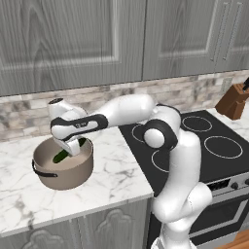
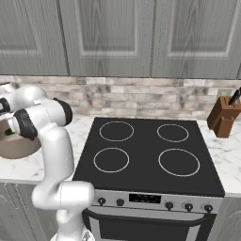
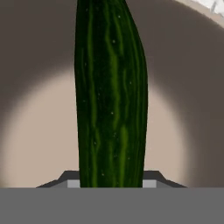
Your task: Turn on the sink faucet. Then move the cucumber from the counter to the sink. Turn off the sink. Move the vegetable from the sink to the pot next to the stove. Finally move the pot to the rear left burner.
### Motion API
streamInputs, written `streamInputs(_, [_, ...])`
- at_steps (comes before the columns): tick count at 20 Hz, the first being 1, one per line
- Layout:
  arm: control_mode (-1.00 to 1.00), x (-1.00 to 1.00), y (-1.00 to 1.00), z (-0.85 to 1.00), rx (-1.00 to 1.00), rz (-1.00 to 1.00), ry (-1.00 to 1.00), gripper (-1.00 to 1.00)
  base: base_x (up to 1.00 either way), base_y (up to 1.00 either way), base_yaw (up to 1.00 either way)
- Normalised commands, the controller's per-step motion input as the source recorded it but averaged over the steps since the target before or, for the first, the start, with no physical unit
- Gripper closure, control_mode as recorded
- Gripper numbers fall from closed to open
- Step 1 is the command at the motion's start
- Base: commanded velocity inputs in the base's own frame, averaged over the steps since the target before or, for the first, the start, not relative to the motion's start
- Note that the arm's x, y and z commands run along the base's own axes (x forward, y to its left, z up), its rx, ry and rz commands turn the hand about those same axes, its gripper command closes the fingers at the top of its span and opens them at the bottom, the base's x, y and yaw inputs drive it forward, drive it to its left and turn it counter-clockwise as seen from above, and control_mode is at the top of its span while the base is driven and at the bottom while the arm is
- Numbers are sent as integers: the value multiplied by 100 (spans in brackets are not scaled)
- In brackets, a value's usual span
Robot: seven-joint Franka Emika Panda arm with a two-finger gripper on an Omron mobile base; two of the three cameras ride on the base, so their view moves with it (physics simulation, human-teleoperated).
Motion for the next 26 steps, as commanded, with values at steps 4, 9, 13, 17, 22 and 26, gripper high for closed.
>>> streamInputs(4, [-100,0,21,-23,-2,0,2,100,0,0,0])
streamInputs(9, [-100,4,20,-21,-1,0,3,100,0,0,0])
streamInputs(13, [-100,9,17,-20,0,0,3,100,0,0,0])
streamInputs(17, [-100,9,9,-24,0,0,1,100,0,0,0])
streamInputs(22, [-100,8,0,-23,0,0,0,100,0,0,0])
streamInputs(26, [-100,3,0,-19,0,0,0,100,0,0,0])
